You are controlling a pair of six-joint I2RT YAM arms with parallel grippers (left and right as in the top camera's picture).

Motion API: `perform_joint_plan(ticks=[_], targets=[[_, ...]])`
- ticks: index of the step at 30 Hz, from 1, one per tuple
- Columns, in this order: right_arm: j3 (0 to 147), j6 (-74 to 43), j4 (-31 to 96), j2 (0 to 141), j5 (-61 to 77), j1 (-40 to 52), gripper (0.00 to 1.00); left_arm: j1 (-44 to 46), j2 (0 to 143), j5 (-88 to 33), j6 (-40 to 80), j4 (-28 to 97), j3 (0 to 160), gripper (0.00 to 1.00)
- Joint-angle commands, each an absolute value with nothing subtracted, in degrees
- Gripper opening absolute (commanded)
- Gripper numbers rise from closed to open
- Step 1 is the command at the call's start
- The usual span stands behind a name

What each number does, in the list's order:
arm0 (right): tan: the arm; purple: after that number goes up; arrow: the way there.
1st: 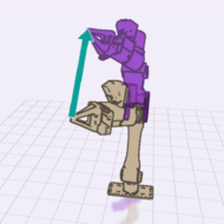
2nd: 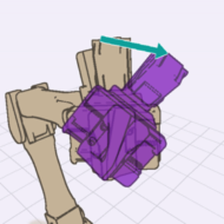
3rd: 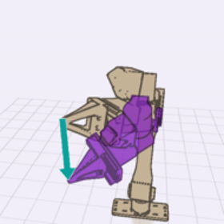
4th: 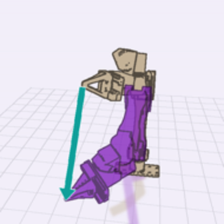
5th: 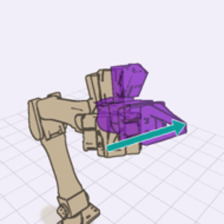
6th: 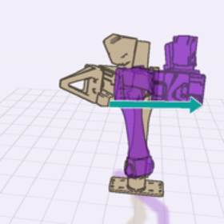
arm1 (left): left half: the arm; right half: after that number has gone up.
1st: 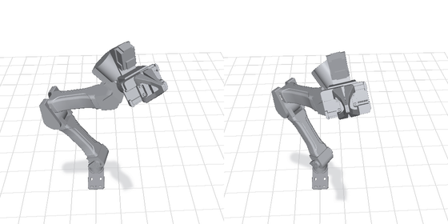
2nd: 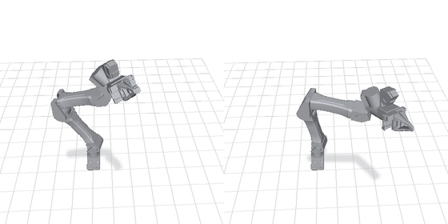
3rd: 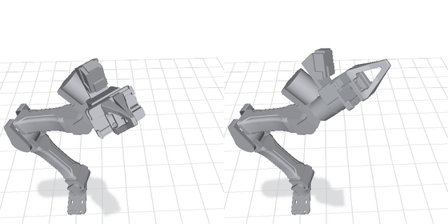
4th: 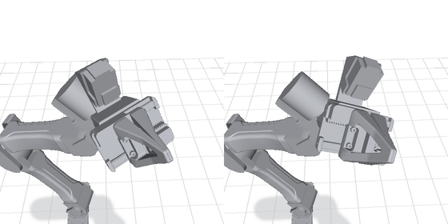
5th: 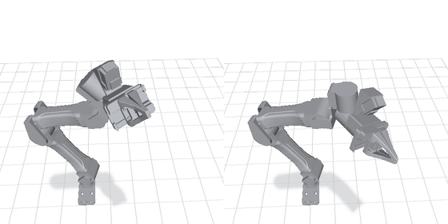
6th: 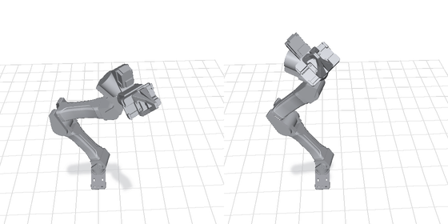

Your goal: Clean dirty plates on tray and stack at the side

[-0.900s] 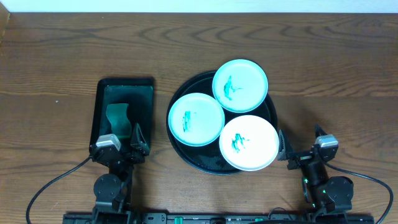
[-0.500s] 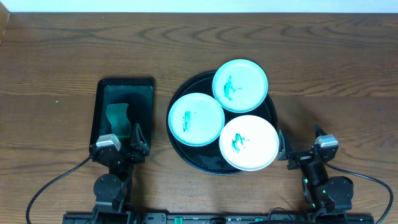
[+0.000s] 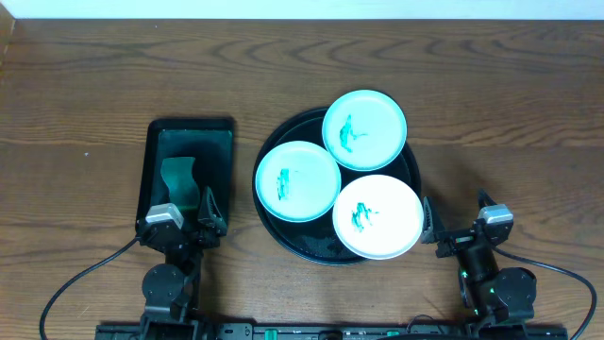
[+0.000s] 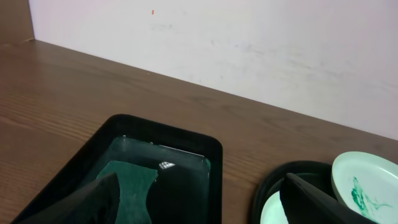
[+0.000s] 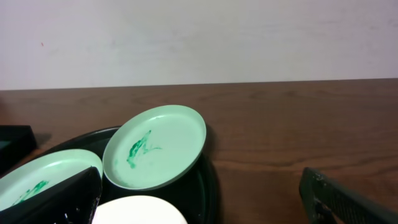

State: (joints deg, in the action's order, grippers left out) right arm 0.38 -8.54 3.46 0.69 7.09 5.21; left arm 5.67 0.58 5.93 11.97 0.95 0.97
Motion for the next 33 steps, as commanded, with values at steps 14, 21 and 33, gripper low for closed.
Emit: perform_joint_plan(ticks=[14,21,33], targets=[[0.32,-8.08,3.66,0.38,7.79,5.48,0.99,5.37,0.30,6.68,11.44,3.62,0.23,0.83],[0.32,-8.08,3.66,0.38,7.79,5.48,0.99,5.37,0.30,6.70,11.44,3.62,0.23,0.83],[0.32,-8.08,3.66,0.38,7.79,5.48,0.99,5.37,0.34,7.53,11.44,3.57,0.23,0.83]])
